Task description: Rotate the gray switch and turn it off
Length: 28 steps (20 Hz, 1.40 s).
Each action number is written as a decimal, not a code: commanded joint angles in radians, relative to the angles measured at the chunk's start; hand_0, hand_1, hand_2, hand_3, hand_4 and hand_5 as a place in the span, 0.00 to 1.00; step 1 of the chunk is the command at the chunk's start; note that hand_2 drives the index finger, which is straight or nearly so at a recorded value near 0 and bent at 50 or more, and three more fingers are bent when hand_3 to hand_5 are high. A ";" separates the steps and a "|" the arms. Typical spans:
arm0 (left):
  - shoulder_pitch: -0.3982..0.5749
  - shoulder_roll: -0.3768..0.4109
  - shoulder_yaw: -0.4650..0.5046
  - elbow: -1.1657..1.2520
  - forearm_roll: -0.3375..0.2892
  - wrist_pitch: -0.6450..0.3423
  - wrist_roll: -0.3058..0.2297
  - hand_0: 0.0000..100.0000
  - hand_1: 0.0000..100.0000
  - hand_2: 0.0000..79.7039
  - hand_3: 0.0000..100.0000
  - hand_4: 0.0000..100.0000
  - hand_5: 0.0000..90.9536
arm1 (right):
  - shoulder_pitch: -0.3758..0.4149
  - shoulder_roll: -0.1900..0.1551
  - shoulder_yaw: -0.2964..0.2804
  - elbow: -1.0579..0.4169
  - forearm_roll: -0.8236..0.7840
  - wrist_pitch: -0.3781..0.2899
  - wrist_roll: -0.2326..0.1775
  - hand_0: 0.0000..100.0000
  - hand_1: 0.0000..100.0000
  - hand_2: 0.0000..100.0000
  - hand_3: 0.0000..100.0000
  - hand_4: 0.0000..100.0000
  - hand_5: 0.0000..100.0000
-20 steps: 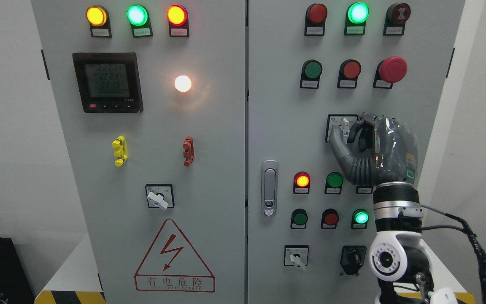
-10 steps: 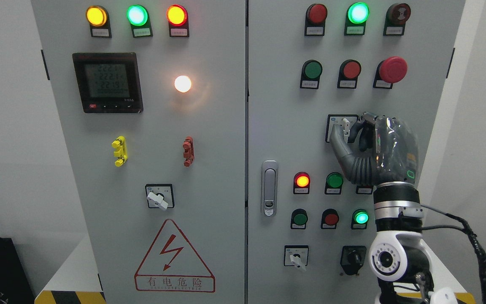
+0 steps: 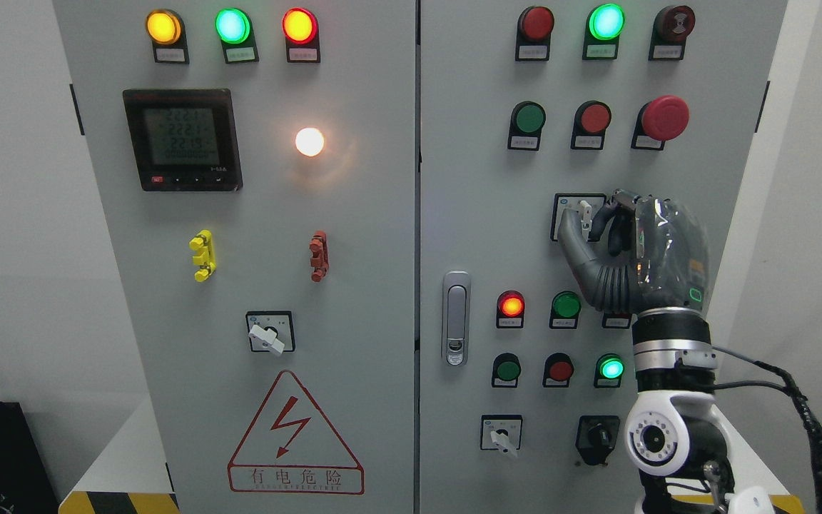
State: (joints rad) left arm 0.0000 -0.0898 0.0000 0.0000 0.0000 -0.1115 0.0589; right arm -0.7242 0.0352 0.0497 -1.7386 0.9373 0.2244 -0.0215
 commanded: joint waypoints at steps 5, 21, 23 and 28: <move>-0.009 0.001 0.008 -0.025 0.020 0.000 -0.001 0.12 0.39 0.00 0.00 0.00 0.00 | 0.006 -0.008 -0.005 -0.006 0.000 -0.007 -0.003 0.41 0.38 0.73 1.00 0.97 1.00; -0.009 -0.001 0.008 -0.025 0.020 0.000 -0.001 0.12 0.39 0.00 0.00 0.00 0.00 | 0.084 -0.027 -0.024 -0.125 -0.011 -0.049 -0.015 0.39 0.36 0.73 1.00 0.97 1.00; -0.009 -0.001 0.008 -0.025 0.020 0.001 -0.001 0.12 0.39 0.00 0.00 0.00 0.00 | 0.113 -0.040 -0.031 -0.159 -0.014 -0.095 -0.038 0.39 0.36 0.71 1.00 0.97 1.00; -0.009 0.001 0.008 -0.025 0.020 0.000 -0.001 0.12 0.39 0.00 0.00 0.00 0.00 | 0.195 -0.080 -0.053 -0.214 -0.055 -0.278 -0.121 0.36 0.33 0.62 1.00 0.98 0.99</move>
State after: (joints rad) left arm 0.0000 -0.0899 0.0000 0.0000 0.0000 -0.1117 0.0589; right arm -0.6093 0.0006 0.0102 -1.8429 0.9104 0.0296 -0.1166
